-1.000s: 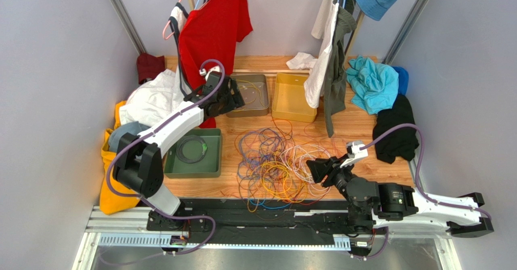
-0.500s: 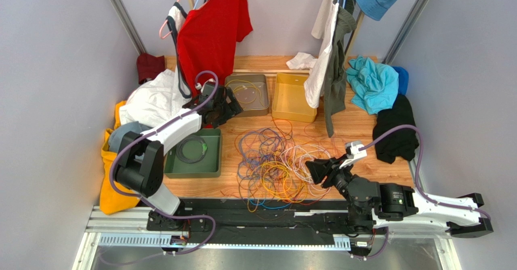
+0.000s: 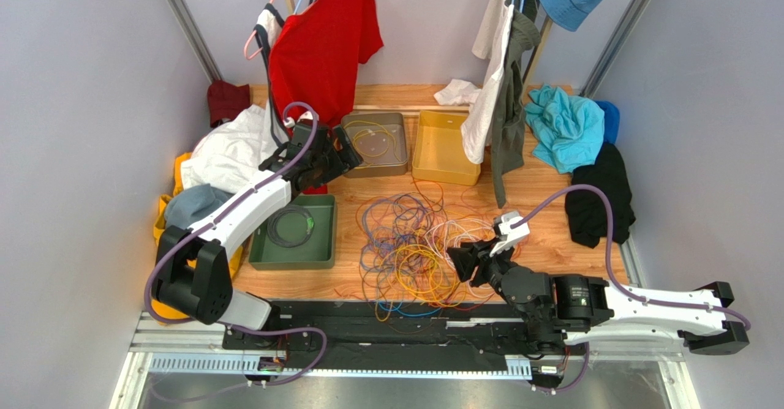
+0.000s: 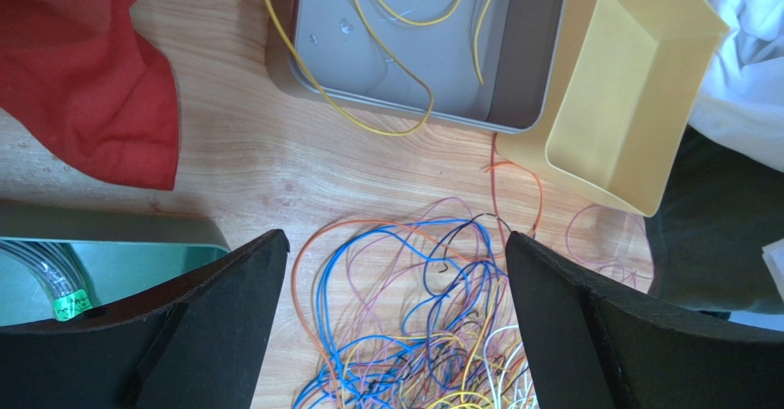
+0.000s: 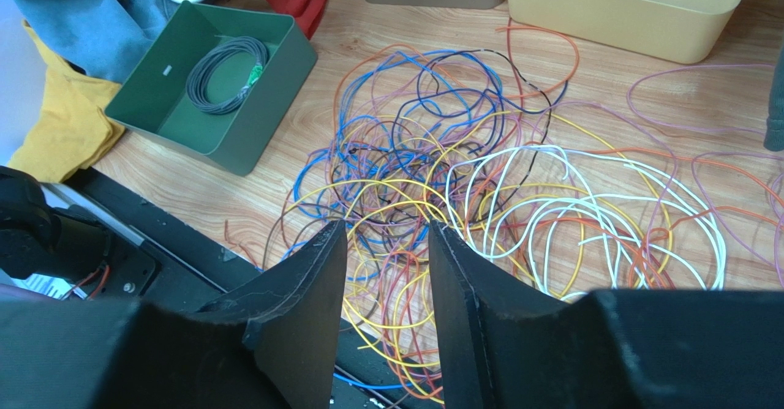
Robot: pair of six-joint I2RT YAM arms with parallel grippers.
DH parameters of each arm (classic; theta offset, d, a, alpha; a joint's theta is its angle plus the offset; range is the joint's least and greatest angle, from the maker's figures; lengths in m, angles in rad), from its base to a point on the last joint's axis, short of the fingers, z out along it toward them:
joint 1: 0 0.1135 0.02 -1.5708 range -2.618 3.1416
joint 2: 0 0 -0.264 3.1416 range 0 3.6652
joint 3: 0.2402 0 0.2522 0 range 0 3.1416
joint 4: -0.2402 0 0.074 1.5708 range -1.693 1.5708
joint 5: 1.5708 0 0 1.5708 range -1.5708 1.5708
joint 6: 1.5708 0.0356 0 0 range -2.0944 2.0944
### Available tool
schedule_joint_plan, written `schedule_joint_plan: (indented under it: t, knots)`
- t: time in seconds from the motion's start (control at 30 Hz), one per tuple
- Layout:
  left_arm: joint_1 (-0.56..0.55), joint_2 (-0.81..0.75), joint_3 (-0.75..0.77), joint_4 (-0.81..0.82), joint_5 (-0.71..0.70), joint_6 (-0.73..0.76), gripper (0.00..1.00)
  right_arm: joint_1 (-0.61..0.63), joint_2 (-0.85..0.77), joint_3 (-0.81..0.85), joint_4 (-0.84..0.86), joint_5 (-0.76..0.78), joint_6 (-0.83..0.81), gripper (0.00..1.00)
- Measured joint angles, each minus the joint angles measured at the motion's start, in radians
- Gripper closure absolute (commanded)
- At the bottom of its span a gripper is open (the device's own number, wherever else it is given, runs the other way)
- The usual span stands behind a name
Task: Untangle the cables
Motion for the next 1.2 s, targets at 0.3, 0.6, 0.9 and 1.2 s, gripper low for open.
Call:
schedule_joint_plan:
  t: [0.3, 0.6, 0.9, 1.2]
  knots:
    - [0.034, 0.074, -0.048, 0.071, 0.028, -0.052, 0.07, 0.0, -0.045, 0.019, -0.005, 0.0, 0.008, 0.59]
    - [0.065, 0.214, -0.007, 0.1, 0.07, -0.071, 0.17, 0.0, -0.121, 0.019, -0.022, 0.022, 0.02, 0.59]
    - [0.074, 0.303, 0.103, 0.125, 0.094, -0.084, 0.4, 0.0, -0.158, 0.019, -0.06, 0.053, 0.017, 0.59]
    - [0.076, 0.337, 0.112, 0.143, 0.108, -0.085, 0.95, 0.0, -0.223, 0.001, -0.1, 0.074, 0.024, 0.59]
